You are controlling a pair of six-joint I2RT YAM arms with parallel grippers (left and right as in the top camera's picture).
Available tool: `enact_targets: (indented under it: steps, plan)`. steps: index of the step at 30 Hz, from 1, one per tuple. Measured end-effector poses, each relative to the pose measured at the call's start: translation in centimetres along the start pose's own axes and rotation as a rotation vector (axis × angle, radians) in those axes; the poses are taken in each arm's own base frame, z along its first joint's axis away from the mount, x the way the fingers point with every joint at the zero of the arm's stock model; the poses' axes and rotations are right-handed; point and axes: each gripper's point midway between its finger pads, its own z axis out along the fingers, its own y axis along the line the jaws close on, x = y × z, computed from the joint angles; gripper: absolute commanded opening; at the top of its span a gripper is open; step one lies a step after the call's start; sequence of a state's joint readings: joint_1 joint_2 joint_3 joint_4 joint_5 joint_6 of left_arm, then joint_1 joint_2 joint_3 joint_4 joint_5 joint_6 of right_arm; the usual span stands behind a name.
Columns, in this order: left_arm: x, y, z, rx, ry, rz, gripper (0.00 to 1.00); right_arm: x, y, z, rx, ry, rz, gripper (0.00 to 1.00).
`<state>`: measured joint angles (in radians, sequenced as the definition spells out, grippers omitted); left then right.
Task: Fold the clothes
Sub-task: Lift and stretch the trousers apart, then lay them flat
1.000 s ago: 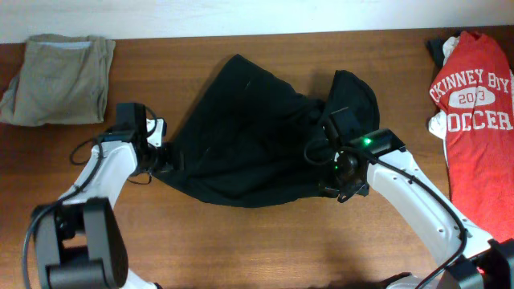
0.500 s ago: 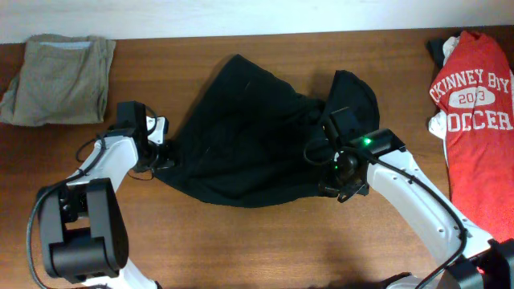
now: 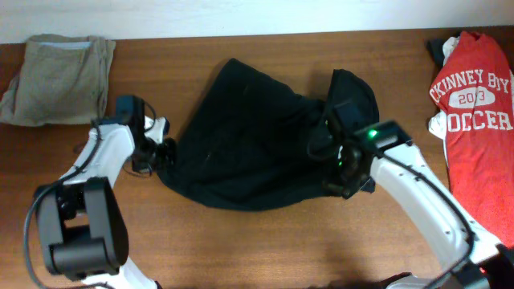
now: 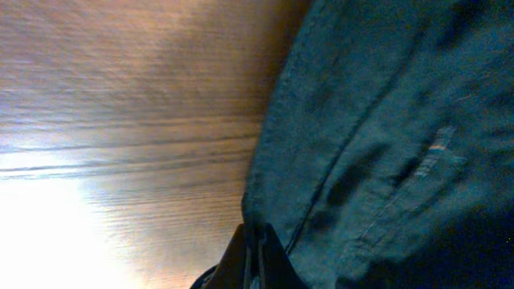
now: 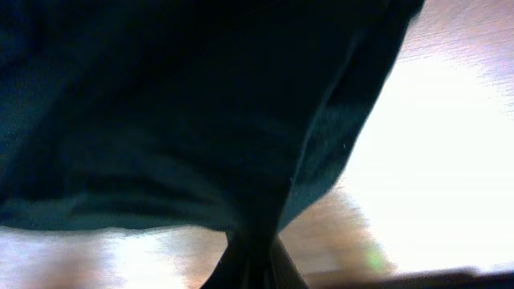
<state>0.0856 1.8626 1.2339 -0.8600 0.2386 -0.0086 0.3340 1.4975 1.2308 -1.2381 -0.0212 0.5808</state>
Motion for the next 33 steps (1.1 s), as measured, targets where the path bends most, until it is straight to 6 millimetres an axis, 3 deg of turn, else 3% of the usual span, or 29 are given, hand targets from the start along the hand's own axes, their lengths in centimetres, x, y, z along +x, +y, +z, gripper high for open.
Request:
enact_targets:
  steps: [4,6,9,10,12,17,19,21,26,29,33]
  plan:
    - [-3.1,-1.9,-8.2,0.013,-0.223,0.009,0.01,-2.6,0.2,-5.6,-0.01,-0.12,0.007,0.04]
    - [-3.2,-3.3,-13.9,0.024,-0.382,0.025,0.01,-3.3,0.1,-8.7,-0.014,-0.189,0.0,0.04]
    - [-1.9,-5.0,-20.8,0.04,-0.579,0.052,0.01,-4.1,-0.2,-12.8,-0.02,-0.286,-0.001,0.04]
    - [-1.3,-5.4,-22.3,0.044,-0.622,0.059,0.01,-4.1,-0.3,-13.1,-0.022,-0.293,-0.001,0.04]
    - [0.4,-6.3,-26.5,0.057,-0.744,0.069,0.01,-4.5,-0.4,-17.3,-0.059,-0.405,0.005,0.04]
    - [4.4,-8.9,-35.2,0.111,-0.98,0.117,0.01,-3.3,-1.6,-24.8,-0.147,-0.599,0.027,0.04]
    - [5.8,-9.7,-37.1,0.133,-1.01,0.134,0.01,-2.7,-2.1,-26.9,-0.179,-0.654,0.034,0.04]
    - [8.2,-10.8,-40.4,0.152,-1.053,0.154,0.01,-1.5,-2.9,-29.7,-0.221,-0.727,0.042,0.04]
    - [11.6,-12.3,-45.9,0.17,-1.171,0.198,0.01,1.6,-5.5,-35.5,-0.301,-0.908,0.076,0.04]
    - [12.5,-12.8,-47.5,0.179,-1.217,0.216,0.01,3.2,-7.3,-38.5,-0.325,-1.019,0.113,0.04]
    - [12.3,-12.0,-46.2,0.151,-1.159,0.175,0.01,3.3,-7.7,-39.1,-0.322,-1.043,0.125,0.04]
